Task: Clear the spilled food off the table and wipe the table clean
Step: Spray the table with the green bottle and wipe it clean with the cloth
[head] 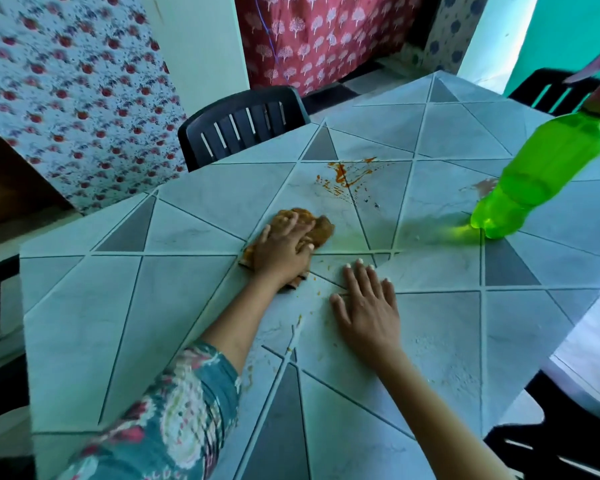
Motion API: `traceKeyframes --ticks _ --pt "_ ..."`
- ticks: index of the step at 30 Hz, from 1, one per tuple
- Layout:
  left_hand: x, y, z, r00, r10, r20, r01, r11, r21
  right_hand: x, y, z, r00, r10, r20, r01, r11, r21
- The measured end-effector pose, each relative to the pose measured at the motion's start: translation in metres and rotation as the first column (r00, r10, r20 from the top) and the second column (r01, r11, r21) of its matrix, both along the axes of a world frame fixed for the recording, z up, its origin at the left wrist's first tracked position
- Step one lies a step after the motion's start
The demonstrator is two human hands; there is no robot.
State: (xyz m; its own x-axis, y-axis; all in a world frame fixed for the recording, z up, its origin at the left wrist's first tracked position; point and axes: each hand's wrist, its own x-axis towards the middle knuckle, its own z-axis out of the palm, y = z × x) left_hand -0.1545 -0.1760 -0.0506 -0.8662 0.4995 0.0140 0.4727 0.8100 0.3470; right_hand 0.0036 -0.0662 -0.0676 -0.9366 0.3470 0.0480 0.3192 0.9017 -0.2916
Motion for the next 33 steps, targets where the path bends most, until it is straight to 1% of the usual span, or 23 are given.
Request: traceKeyframes --ticks 3,5,6,7,9,10,12,14,17,19,21,22,23,25,27,28,30,33 --pt "0.061 -0.015 0.002 0.990 -0.133 -0.038 0.133 0.991 -0.008 0.022 0.000 -0.002 0.999 -0.014 0.034 0.014 1.000 0.020" --pt "0.083 -0.047 0.002 0.980 -0.186 -0.065 0.186 0.983 -0.009 0.031 -0.004 -0.003 0.999 -0.044 0.007 0.044 0.999 0.029" --pt "0.082 -0.064 0.001 0.983 -0.169 -0.067 0.168 0.986 -0.015 0.032 -0.006 -0.003 0.999 -0.051 0.001 0.051 0.998 0.032" --pt "0.074 -0.078 -0.001 0.992 -0.107 -0.070 0.106 0.994 -0.020 0.034 -0.007 -0.004 0.999 -0.052 -0.001 0.052 0.998 0.034" --pt "0.044 -0.087 0.001 0.996 0.073 -0.056 -0.076 0.996 -0.055 0.034 -0.008 -0.003 0.999 -0.052 -0.003 0.052 0.998 0.030" --pt "0.030 -0.079 0.004 0.988 0.151 -0.031 -0.153 0.985 -0.077 0.035 -0.007 -0.003 0.999 -0.053 -0.004 0.053 0.998 0.028" --pt "0.011 -0.045 0.006 0.978 0.209 -0.014 -0.209 0.974 -0.089 0.035 -0.005 -0.003 0.999 -0.053 -0.010 0.053 0.998 0.026" --pt "0.012 -0.006 0.006 0.986 0.169 0.004 -0.168 0.983 -0.074 0.036 -0.005 -0.002 0.998 -0.056 -0.007 0.056 0.998 0.033" --pt "0.044 0.021 0.004 1.000 0.021 0.016 -0.020 0.999 -0.051 0.037 -0.006 -0.003 0.999 -0.053 -0.009 0.053 0.998 0.039" --pt "0.073 0.005 0.004 0.998 -0.070 -0.006 0.069 0.996 -0.048 0.037 -0.006 -0.003 0.999 -0.049 -0.015 0.050 0.998 0.041" --pt "0.092 -0.033 0.006 0.994 -0.105 -0.027 0.103 0.994 -0.046 0.036 -0.006 -0.002 0.999 -0.048 -0.023 0.049 0.998 0.040" --pt "0.095 -0.056 0.005 0.997 -0.078 -0.025 0.077 0.996 -0.037 0.036 -0.006 -0.002 0.999 -0.045 -0.022 0.046 0.998 0.038" --pt "0.092 -0.078 0.005 1.000 -0.017 -0.023 0.016 0.999 -0.031 0.036 -0.006 -0.002 0.999 -0.042 -0.023 0.043 0.998 0.035" --pt "0.069 -0.108 0.005 0.987 0.160 -0.022 -0.161 0.986 -0.041 0.036 -0.005 -0.002 0.999 -0.040 -0.022 0.041 0.999 0.022" --pt "0.042 -0.105 0.008 0.955 0.296 -0.008 -0.296 0.953 -0.068 0.035 -0.005 -0.001 0.999 -0.038 -0.025 0.038 0.999 0.010" --pt "0.033 -0.092 0.007 0.947 0.322 -0.008 -0.322 0.945 -0.064 0.035 -0.005 -0.001 0.999 -0.038 -0.026 0.039 0.999 0.007" --pt "0.031 -0.059 0.005 0.951 0.310 -0.005 -0.310 0.950 -0.048 0.036 -0.004 -0.002 0.999 -0.036 -0.014 0.036 0.999 0.011" --pt "0.066 -0.027 0.000 0.985 0.171 -0.006 -0.171 0.984 -0.045 0.038 -0.003 -0.003 1.000 -0.029 -0.005 0.029 0.999 0.018"
